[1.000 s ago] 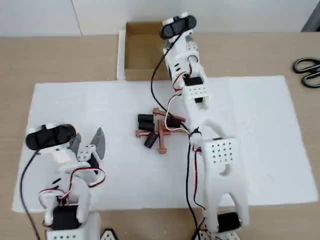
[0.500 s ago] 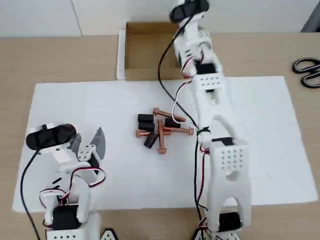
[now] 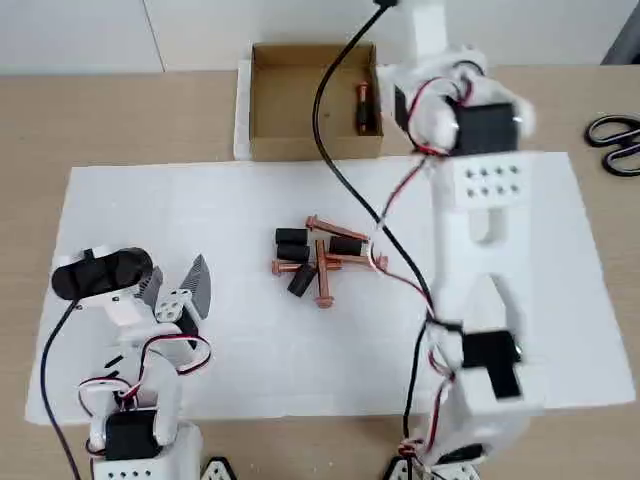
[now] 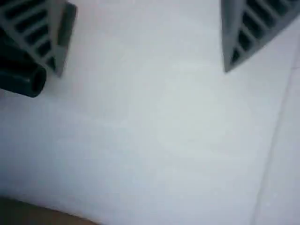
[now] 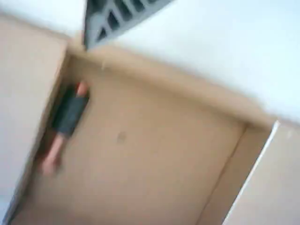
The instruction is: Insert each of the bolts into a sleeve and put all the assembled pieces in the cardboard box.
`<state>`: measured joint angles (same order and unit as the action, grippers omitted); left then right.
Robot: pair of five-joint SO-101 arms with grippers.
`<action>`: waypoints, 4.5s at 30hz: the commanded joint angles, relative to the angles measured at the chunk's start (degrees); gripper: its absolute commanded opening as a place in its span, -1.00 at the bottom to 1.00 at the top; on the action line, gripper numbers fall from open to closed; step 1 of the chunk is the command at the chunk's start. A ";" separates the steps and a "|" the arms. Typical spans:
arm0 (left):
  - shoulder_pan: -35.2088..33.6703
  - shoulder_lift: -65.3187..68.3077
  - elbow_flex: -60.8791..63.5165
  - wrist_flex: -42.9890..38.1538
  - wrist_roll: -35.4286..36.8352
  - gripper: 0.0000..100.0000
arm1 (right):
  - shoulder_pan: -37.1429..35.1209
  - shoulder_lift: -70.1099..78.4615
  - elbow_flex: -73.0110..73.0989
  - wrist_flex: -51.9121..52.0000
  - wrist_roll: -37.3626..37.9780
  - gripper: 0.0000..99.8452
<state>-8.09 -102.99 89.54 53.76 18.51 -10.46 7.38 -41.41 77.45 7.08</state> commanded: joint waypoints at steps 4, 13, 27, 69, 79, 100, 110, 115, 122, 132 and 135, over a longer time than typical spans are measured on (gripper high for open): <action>0.00 -0.62 6.46 -7.74 0.00 -0.58 | 0.22 -12.62 -3.25 14.81 0.18 -0.75; 0.00 -0.62 6.81 -12.66 0.00 -0.58 | 0.31 -23.87 -2.90 17.71 0.26 -0.75; -0.09 -0.62 6.81 -12.22 0.00 -0.58 | 0.31 -42.33 24.44 18.24 0.44 -0.75; -0.26 -0.62 6.81 -11.43 0.00 -0.58 | -21.85 -62.37 102.95 -33.54 -33.85 -0.75; 0.00 -0.62 6.81 -11.43 0.00 -0.58 | -22.11 -62.37 106.29 -41.10 -34.20 -0.75; 0.00 -0.62 6.81 -11.43 0.00 -0.58 | -23.69 -50.86 102.15 -47.60 -45.45 -0.75; -0.09 -0.62 6.81 -11.43 0.00 -0.58 | -23.69 -43.21 89.49 -38.46 -45.89 -0.75; -0.18 -0.62 6.81 -11.43 0.00 -0.58 | -23.69 -38.90 87.12 -38.46 -45.89 -0.75; -0.18 -0.62 6.81 -11.43 0.00 -0.58 | -23.60 -34.24 80.97 -33.54 -45.89 -0.75; -0.26 -0.62 6.81 -11.43 0.00 -0.58 | -23.60 -27.21 72.35 -25.27 -45.98 -0.75; -0.26 -0.62 6.81 -11.43 0.00 -0.58 | -23.60 -24.48 71.74 -25.45 -47.30 -0.75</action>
<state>-8.09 -102.99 96.48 42.59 18.51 -33.93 -18.37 34.02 51.78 -38.37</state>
